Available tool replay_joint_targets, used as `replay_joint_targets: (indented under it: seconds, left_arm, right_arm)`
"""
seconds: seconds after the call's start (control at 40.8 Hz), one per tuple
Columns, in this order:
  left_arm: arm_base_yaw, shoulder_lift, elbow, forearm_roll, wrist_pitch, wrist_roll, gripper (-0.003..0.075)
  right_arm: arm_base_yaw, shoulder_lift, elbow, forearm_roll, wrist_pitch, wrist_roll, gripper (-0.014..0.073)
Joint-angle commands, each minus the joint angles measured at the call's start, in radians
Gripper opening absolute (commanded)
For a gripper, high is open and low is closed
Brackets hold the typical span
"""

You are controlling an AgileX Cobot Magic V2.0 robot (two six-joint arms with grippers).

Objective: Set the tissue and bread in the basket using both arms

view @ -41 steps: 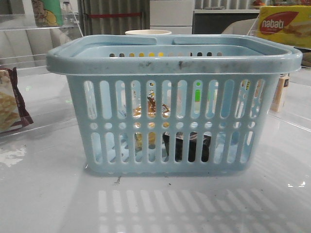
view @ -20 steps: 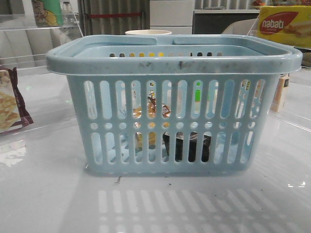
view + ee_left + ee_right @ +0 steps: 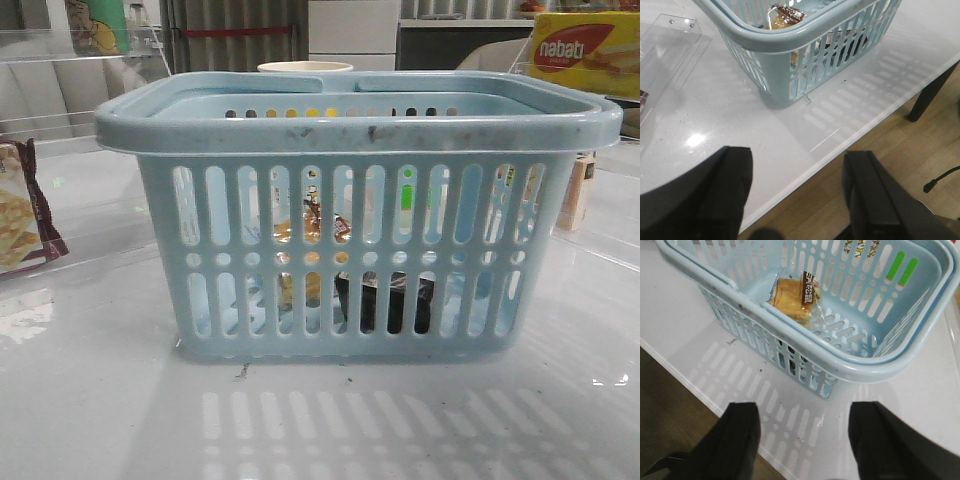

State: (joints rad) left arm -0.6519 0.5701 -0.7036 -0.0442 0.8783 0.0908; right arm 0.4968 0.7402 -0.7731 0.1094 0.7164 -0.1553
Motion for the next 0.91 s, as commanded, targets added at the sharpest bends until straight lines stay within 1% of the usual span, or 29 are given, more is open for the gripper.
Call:
replay_joint_targets:
  seconds: [0.0, 0.049, 0.147, 0.27, 0.319, 0.883]
  left_arm:
    - [0.0, 0.001, -0.026, -0.002, -0.084, -0.01, 0.0404]
    - [0.0, 0.001, -0.026, -0.002, -0.084, -0.01, 0.0361]
    - [0.0, 0.001, -0.026, -0.002, -0.084, -0.01, 0.0251]
    - [0.0, 0.001, -0.026, -0.002, -0.084, -0.01, 0.0122]
    - [0.0, 0.001, -0.026, -0.002, -0.084, -0.01, 0.0086]
    - [0.007, -0.015, -0.026, 0.0, -0.084, -0.01, 0.0091]
  right_arm:
    - [-0.004, -0.004, -0.026, 0.001, -0.06, -0.009, 0.0423]
    - [-0.004, -0.004, -0.026, 0.001, -0.06, -0.009, 0.0363]
    - [-0.004, -0.004, -0.026, 0.001, -0.057, -0.009, 0.0196]
    - [-0.004, -0.004, -0.026, 0.001, -0.057, -0.009, 0.005]
    - [-0.004, -0.004, -0.026, 0.001, -0.057, -0.009, 0.0059]
    - [-0.004, -0.004, -0.026, 0.001, -0.057, -0.009, 0.0055]
